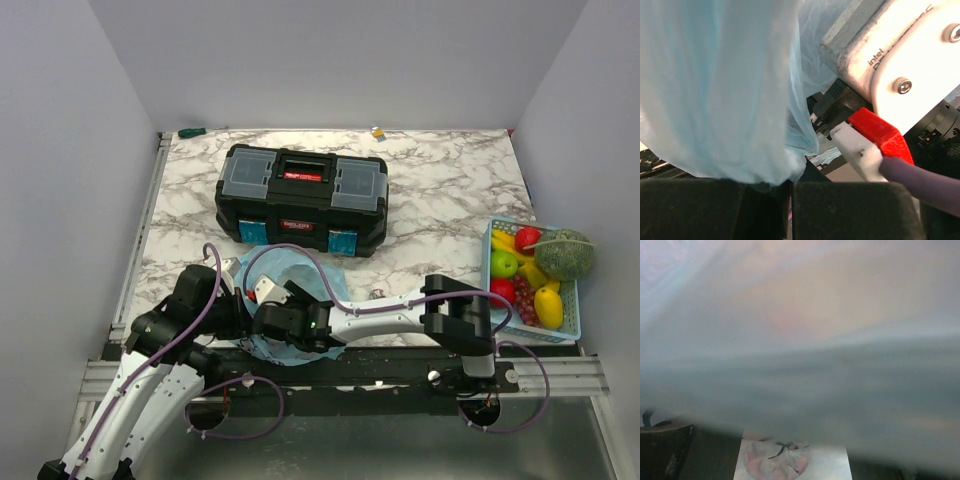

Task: Take the fake fruits out of the plastic bag
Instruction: Take out the fake fruit from the plastic bag.

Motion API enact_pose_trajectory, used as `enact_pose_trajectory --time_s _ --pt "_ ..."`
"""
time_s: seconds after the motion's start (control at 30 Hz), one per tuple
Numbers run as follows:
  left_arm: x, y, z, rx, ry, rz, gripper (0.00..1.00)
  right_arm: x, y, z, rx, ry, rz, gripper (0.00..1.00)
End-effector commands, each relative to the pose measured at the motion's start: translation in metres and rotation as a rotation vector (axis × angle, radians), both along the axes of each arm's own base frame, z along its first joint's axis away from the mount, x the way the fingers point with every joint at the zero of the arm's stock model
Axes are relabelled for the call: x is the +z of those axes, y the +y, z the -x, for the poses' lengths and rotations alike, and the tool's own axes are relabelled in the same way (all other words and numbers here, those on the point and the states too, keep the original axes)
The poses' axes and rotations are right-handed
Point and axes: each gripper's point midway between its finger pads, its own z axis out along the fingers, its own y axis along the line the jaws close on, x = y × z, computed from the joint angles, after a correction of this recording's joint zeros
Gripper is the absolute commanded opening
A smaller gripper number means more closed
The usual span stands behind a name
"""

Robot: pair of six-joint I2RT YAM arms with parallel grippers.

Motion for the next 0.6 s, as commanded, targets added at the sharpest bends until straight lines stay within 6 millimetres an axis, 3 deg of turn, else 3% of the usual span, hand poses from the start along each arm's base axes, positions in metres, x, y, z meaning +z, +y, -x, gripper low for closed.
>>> enact_pose_trajectory --time_s 0.0,0.13,0.47,0.57 --pt "0.008 -0.007 -0.001 -0.023 -0.021 0.042 0.00 -0.008 0.006 0.002 0.001 0.003 -0.034 0.67" --pt "0.007 -0.007 -0.001 -0.021 -0.020 0.039 0.00 -0.005 0.009 0.001 0.002 -0.002 -0.030 0.50" --pt "0.008 -0.007 -0.001 -0.018 -0.021 0.042 0.00 0.028 0.000 0.005 0.036 -0.005 -0.101 0.01" --pt "0.009 -0.008 -0.002 -0.017 -0.022 0.045 0.00 0.041 -0.006 0.007 0.043 -0.008 -0.140 0.01"
